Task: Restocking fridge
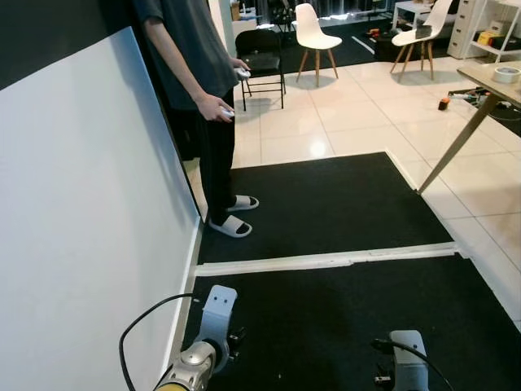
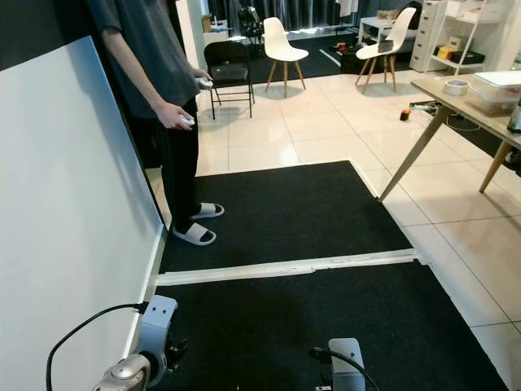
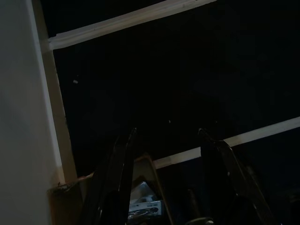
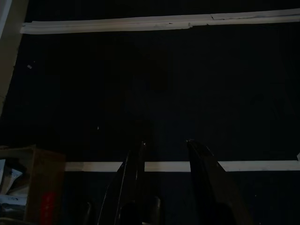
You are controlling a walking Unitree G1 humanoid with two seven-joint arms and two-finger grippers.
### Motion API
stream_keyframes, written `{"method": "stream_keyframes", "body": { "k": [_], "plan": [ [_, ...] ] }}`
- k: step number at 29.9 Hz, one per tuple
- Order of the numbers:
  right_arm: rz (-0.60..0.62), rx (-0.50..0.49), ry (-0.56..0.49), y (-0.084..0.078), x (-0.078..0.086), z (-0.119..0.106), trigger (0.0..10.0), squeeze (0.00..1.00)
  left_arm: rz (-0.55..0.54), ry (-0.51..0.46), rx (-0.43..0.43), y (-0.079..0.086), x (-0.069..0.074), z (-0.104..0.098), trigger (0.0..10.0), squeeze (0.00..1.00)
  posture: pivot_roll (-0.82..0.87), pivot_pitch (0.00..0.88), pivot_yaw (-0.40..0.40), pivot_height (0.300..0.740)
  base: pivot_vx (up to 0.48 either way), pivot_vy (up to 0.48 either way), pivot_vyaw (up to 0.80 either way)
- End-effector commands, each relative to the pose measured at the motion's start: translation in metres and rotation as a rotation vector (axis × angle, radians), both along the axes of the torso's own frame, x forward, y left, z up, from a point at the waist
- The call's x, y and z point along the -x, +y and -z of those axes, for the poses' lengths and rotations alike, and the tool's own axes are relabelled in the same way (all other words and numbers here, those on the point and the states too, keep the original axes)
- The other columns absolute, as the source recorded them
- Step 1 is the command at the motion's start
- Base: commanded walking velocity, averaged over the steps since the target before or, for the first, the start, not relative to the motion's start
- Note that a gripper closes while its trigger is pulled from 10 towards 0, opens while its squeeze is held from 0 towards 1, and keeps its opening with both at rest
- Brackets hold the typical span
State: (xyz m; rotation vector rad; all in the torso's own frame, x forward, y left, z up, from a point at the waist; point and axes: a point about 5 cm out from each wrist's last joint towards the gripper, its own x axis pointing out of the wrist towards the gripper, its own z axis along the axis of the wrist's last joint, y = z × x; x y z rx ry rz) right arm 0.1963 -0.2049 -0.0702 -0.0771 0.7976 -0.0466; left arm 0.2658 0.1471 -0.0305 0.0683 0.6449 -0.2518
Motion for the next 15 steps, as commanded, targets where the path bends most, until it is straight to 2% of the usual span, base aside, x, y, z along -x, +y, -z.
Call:
{"method": "stream_keyframes", "body": {
  "k": [1, 4, 15],
  "plan": [
    [-0.003, -0.001, 0.002, -0.0002, 0.0017, 0.0007, 10.0, 0.00, -0.008, 0.005, 0.000, 0.0009, 0.0031, 0.0024, 10.0, 0.00, -0.09, 0.000, 0.108, 0.726, 0.000, 0.000, 0.00],
    [-0.005, -0.002, 0.003, -0.0003, 0.0014, 0.0006, 10.0, 0.00, -0.009, 0.002, 0.001, 0.0002, 0.0026, 0.0019, 10.0, 0.00, -0.09, 0.000, 0.108, 0.726, 0.000, 0.000, -0.21],
    [-0.013, -0.008, 0.000, 0.0017, 0.0009, 0.0005, 10.0, 0.00, -0.005, -0.008, 0.003, -0.0017, 0.0022, 0.0013, 10.0, 0.00, -0.09, 0.001, 0.110, 0.726, 0.000, 0.000, -0.80]
  ]
}}
